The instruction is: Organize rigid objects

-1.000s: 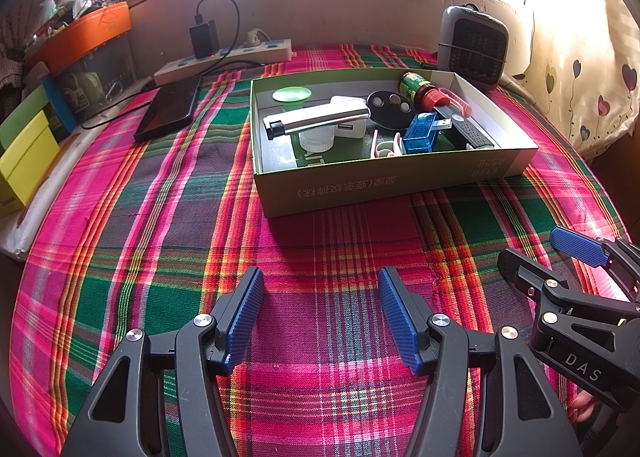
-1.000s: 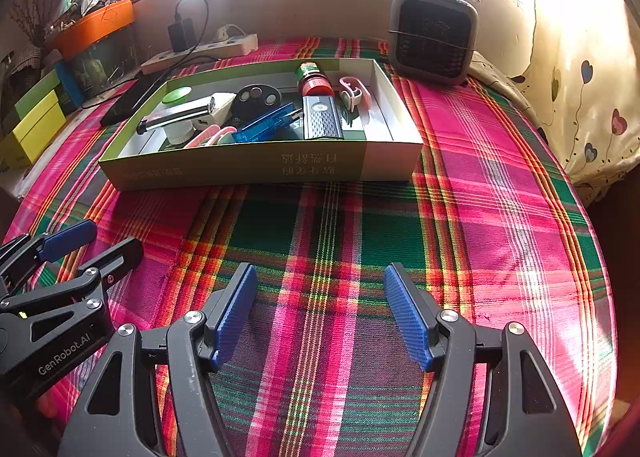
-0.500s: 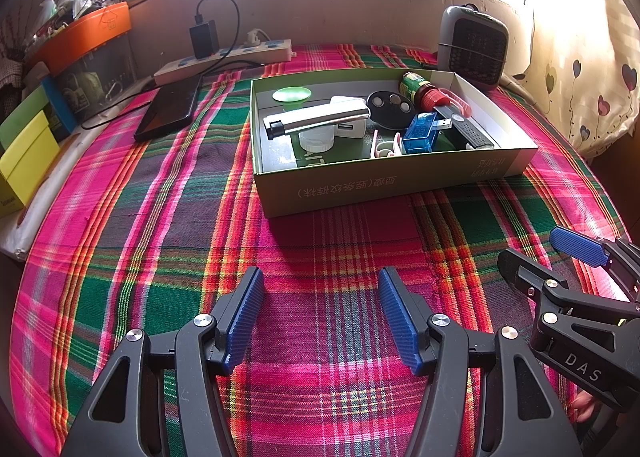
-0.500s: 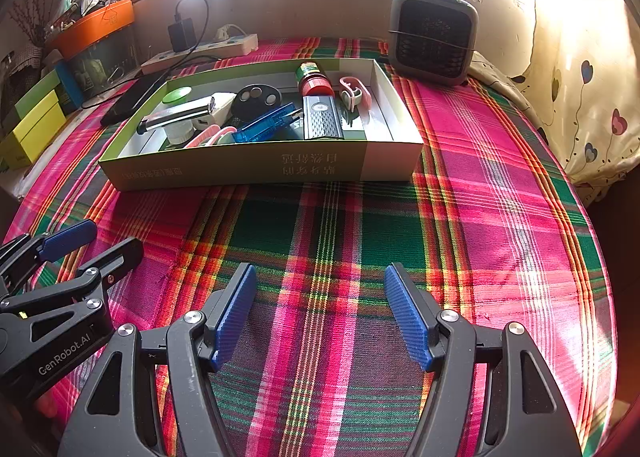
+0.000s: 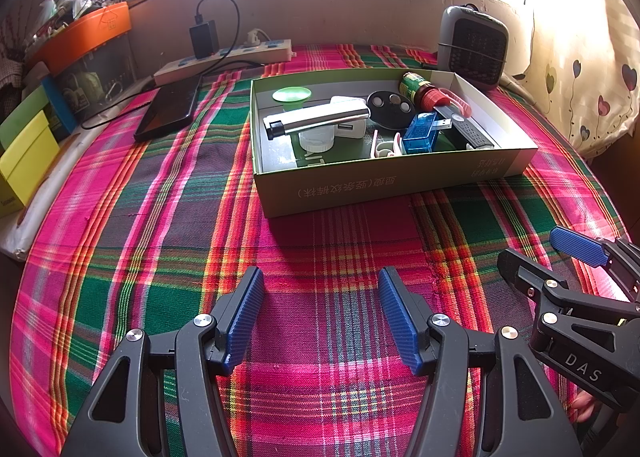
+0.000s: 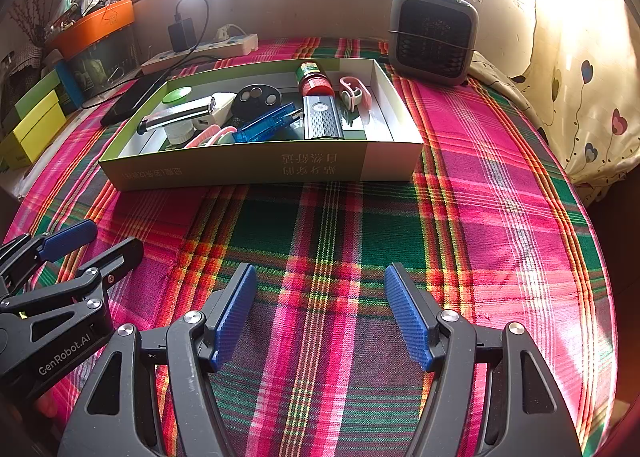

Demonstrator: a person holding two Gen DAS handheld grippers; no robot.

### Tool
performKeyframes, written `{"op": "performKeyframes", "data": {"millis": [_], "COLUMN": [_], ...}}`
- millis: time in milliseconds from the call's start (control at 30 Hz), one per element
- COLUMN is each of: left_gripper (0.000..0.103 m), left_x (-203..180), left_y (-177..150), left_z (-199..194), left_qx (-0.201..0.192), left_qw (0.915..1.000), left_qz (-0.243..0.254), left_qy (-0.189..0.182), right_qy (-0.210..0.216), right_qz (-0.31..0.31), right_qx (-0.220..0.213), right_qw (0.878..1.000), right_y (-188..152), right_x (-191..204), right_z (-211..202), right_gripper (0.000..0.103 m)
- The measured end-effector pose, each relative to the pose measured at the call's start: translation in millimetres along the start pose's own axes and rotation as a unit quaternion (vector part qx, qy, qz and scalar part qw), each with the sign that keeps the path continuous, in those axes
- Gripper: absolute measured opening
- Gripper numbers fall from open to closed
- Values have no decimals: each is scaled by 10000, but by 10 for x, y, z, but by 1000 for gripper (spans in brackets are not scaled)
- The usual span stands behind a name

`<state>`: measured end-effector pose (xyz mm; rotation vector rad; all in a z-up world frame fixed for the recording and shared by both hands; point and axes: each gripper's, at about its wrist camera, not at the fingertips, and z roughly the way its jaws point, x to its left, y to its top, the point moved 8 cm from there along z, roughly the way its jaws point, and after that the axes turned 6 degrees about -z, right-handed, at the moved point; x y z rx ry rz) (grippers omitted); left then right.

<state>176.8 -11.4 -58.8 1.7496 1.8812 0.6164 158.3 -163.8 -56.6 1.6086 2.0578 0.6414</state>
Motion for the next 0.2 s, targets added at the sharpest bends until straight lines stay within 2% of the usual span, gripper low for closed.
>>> {"op": "performKeyframes", "data": {"millis": [200], "left_gripper": [59], "left_x": [4], "left_y": [0], "left_z": [0], "left_qx": [0], "left_qw": [10000], "left_qz": [0], "left_qy": [0], "right_qy": [0], "right_qz": [0], "right_qx": [0], "right_qw": [10000], "right_y": [0], "right_x": [-1], "right_z": [0], "right_gripper": [67]}}
